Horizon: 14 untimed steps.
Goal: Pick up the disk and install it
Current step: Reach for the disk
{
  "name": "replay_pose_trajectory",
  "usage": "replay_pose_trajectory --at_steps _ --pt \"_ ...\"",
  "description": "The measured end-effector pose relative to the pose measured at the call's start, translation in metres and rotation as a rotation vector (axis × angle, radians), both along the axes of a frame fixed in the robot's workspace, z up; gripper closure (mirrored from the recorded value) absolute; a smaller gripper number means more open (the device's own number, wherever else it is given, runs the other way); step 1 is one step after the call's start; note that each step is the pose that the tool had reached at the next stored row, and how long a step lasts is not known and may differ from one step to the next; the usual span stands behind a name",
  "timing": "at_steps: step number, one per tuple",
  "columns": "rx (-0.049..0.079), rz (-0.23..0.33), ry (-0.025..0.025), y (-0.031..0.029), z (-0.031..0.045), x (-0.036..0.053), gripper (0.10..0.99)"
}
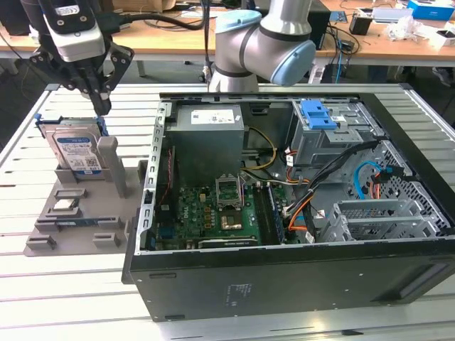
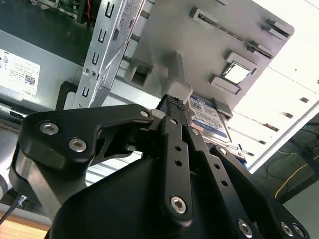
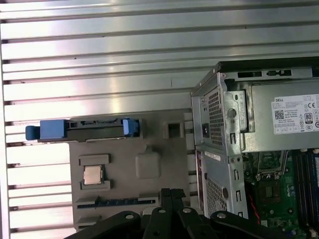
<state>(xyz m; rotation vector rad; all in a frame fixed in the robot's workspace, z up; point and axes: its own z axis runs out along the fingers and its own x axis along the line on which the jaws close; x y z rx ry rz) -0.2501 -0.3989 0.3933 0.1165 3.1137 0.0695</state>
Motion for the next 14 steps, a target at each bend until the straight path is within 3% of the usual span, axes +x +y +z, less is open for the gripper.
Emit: replay_pose_trajectory --at_steps 14 --pt "0.000 0.000 0.0000 0.0000 0.0000 -0.0233 0.984"
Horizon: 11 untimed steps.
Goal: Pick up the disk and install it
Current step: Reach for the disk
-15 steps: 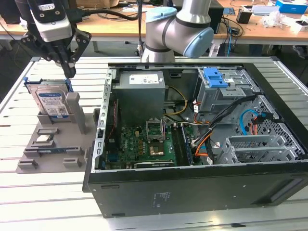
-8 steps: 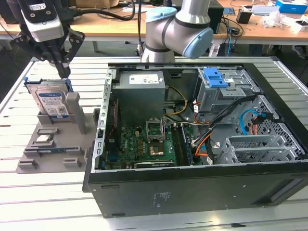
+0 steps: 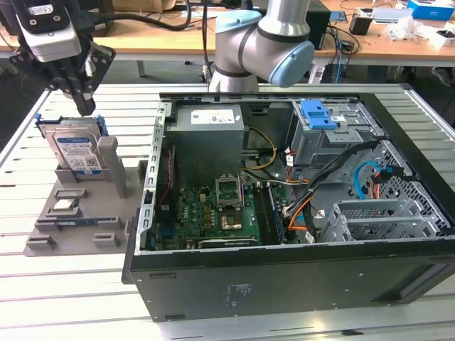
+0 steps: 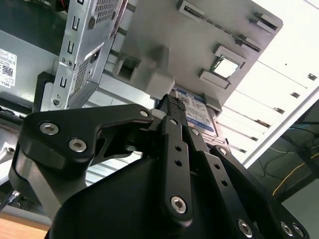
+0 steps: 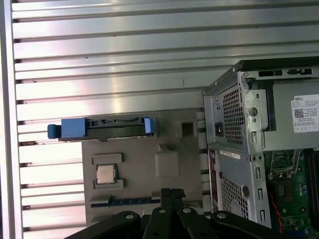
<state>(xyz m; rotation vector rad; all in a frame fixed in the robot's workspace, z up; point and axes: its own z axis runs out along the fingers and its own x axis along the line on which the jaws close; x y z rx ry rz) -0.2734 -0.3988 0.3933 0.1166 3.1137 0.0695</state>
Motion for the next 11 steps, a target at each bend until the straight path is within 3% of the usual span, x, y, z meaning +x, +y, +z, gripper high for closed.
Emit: replay_pose_trajectory --at_steps 11 --pt "0.000 0.000 0.0001 0.0000 0.0000 -0.0231 0.984"
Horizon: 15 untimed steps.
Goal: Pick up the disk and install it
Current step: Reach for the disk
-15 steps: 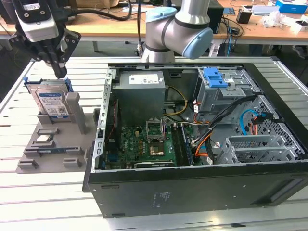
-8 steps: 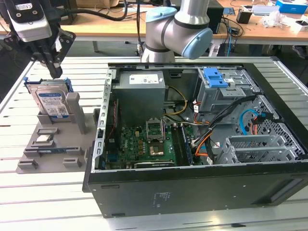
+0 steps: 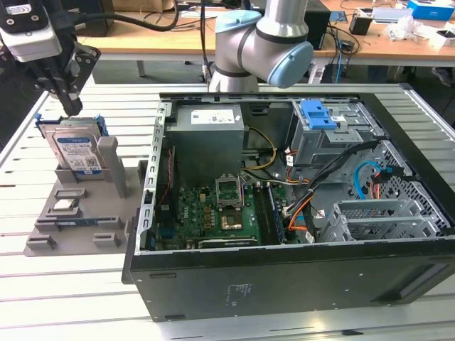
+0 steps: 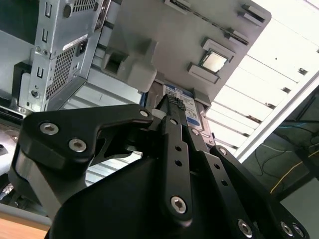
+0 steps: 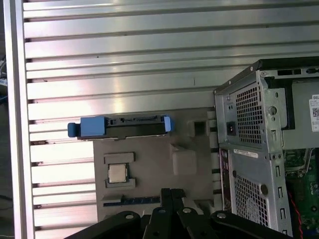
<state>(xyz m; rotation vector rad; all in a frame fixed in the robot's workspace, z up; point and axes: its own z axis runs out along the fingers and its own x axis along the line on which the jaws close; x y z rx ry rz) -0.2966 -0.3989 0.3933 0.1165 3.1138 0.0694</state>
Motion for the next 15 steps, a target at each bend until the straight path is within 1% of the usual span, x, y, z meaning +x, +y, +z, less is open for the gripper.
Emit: replay_pose_trajectory --at_steps 1,2,6,11,13,15 --pt "0.000 0.000 -0.0001 0.0000 0.0000 -0.0055 0.984" --pt "0.000 0.000 -0.0001 0.0000 0.0000 -0.0089 0.984" --pt "0.000 0.000 0.0000 0.0000 0.0000 -0.0169 0.984" --pt "0.000 0.000 0.0000 0.0000 -0.0001 -0.0297 0.984" --pt "0.000 0.000 0.0000 0.0000 -0.0001 -0.0397 0.984" --pt "0.000 0.000 -0.0001 0.0000 -0.0001 -0.0459 0.984"
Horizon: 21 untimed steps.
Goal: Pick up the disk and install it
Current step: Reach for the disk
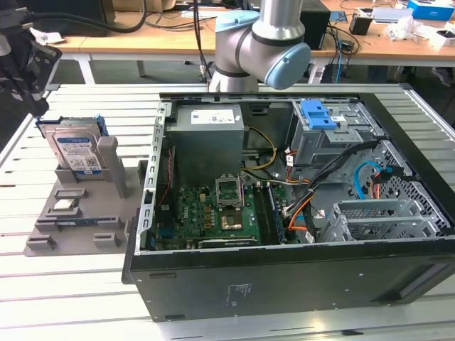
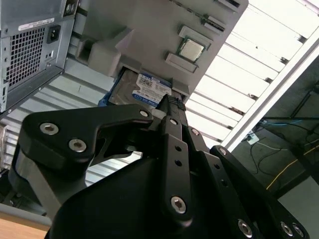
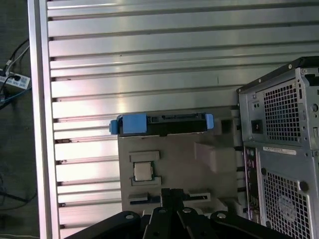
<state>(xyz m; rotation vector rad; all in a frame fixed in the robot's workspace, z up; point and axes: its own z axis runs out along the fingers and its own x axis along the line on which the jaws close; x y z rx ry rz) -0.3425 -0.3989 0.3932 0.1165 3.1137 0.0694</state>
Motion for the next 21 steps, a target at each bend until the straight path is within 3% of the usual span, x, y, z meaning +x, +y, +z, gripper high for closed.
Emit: replay_pose_trajectory --at_steps 11,15,21 --pt "0.000 0.000 0.0000 0.0017 -0.0002 -0.0358 0.984" --pt "0.000 0.000 0.0000 0.0054 -0.0002 -0.0438 0.984" --pt "0.000 0.000 0.0001 0.0054 -0.0001 -0.0446 0.984"
